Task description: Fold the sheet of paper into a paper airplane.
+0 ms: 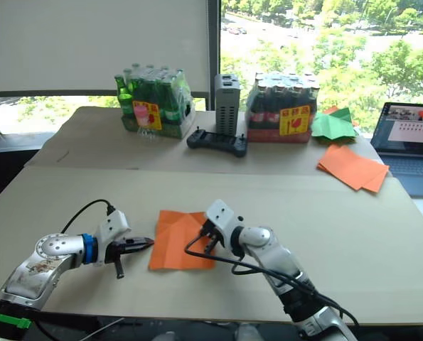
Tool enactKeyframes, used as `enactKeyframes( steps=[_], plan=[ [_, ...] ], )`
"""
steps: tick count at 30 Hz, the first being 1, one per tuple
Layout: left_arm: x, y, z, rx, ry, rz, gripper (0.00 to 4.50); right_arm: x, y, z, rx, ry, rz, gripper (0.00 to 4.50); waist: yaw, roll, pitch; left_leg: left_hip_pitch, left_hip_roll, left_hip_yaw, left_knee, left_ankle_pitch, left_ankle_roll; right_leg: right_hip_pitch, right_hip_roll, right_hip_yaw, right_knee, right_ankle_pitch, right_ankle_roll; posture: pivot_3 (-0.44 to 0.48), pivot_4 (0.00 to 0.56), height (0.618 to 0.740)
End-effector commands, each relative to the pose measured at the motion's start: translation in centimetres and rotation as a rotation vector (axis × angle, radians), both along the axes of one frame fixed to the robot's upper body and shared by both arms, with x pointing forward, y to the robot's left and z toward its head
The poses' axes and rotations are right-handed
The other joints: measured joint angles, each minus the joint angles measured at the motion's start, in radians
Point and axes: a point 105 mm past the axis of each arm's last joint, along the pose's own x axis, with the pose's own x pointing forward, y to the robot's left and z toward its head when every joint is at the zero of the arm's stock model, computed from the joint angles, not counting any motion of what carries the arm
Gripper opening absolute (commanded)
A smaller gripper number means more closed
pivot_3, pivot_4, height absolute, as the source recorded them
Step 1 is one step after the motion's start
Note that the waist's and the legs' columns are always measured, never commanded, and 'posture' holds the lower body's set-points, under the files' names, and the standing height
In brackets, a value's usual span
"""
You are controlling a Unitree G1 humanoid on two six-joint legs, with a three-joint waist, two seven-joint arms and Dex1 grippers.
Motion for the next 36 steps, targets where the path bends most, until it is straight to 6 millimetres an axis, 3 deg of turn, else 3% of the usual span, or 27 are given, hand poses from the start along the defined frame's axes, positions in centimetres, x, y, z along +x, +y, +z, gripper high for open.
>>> enactKeyframes(
  steps=[1, 6, 10, 12, 15, 19, 27, 33, 36],
  plan=[
    [0.0, -1.2, -0.2, -0.009, -0.003, -0.027, 0.0, -0.3, -0.8, -0.5, -0.037, 0.019, -0.005, 0.05, 0.0, 0.0, 0.0, 0.0, 0.0, 0.0, 0.0, 0.0, 0.0, 0.0, 0.0, 0.0, 0.0, 0.0, 0.0, 0.0, 0.15, 0.733],
    [-0.6, -2.4, -0.4, -0.031, 0.009, -0.063, 0.0, -0.2, -0.9, -0.1, -0.004, 0.046, -0.021, 0.05, -0.005, 0.0, 0.0, 0.0, 0.0, 0.0, 0.0, 0.0, 0.0, 0.0, 0.0, 0.0, 0.0, 0.0, 0.0, 0.0, 0.15, 0.733],
    [-0.8, -3.3, 0.7, -0.07, 0.007, -0.072, 0.0, 0.1, -0.9, 0.5, 0.046, 0.059, -0.05, 0.05, -0.005, 0.0, 0.0, 0.0, 0.0, 0.0, 0.0, 0.0, 0.0, 0.0, 0.0, 0.0, 0.0, 0.0, 0.0, 0.0, 0.15, 0.733],
    [-0.9, -3.3, 0.1, -0.045, 0.013, -0.071, 0.0, 0.3, -1.4, 0.4, 0.046, 0.055, -0.077, 0.05, -0.006, 0.0, 0.0, 0.0, 0.0, 0.0, 0.0, 0.0, 0.0, 0.0, 0.001, 0.0, 0.0, 0.0, 0.0, 0.0, 0.15, 0.733],
    [-1.1, -3.6, -0.8, -0.024, 0.02, -0.077, 0.0, 1.7, -2.7, 1.2, 0.118, 0.036, -0.179, 0.81, -0.005, 0.0, 0.0, 0.0, 0.0, 0.0, 0.0, 0.0, 0.0, 0.0, 0.001, 0.0, 0.0, 0.0, 0.0, 0.0, 0.15, 0.733],
    [-1.1, -3.8, -0.8, -0.018, 0.011, -0.086, 0.0, 2.5, -3.1, 2.3, 0.209, 0.024, -0.246, 2.21, -0.005, 0.0, 0.0, 0.0, 0.0, 0.0, 0.0, 0.0, 0.0, 0.0, 0.0, 0.0, 0.0, 0.0, 0.0, 0.0, 0.15, 0.733],
    [-0.8, -4.0, -0.7, -0.022, -0.003, -0.093, 0.0, 1.6, -1.2, 2.9, 0.33, 0.08, -0.191, 2.21, -0.008, 0.0, 0.0, 0.0, 0.001, 0.0, 0.0, 0.0, 0.0, -0.001, 0.001, 0.0, 0.0, 0.0, 0.0, 0.0, 0.15, 0.733],
    [-0.6, -4.2, -0.7, -0.022, -0.008, -0.097, 0.0, 1.7, -0.5, 2.5, 0.317, 0.086, -0.181, 2.21, -0.008, 0.0, 0.0, 0.0, 0.0, 0.0, 0.0, 0.0, 0.0, -0.001, 0.001, 0.0, 0.001, 0.0, 0.0, 0.0, 0.15, 0.733],
    [-0.5, -4.2, -0.6, -0.022, -0.012, -0.099, 0.0, 1.9, -0.6, 2.7, 0.324, 0.079, -0.189, 1.05, -0.008, 0.0, 0.0, 0.0, 0.0, 0.0, 0.0, 0.0, 0.0, -0.001, 0.001, 0.0, 0.001, 0.0, 0.0, 0.0, 0.15, 0.733]
  ],
)
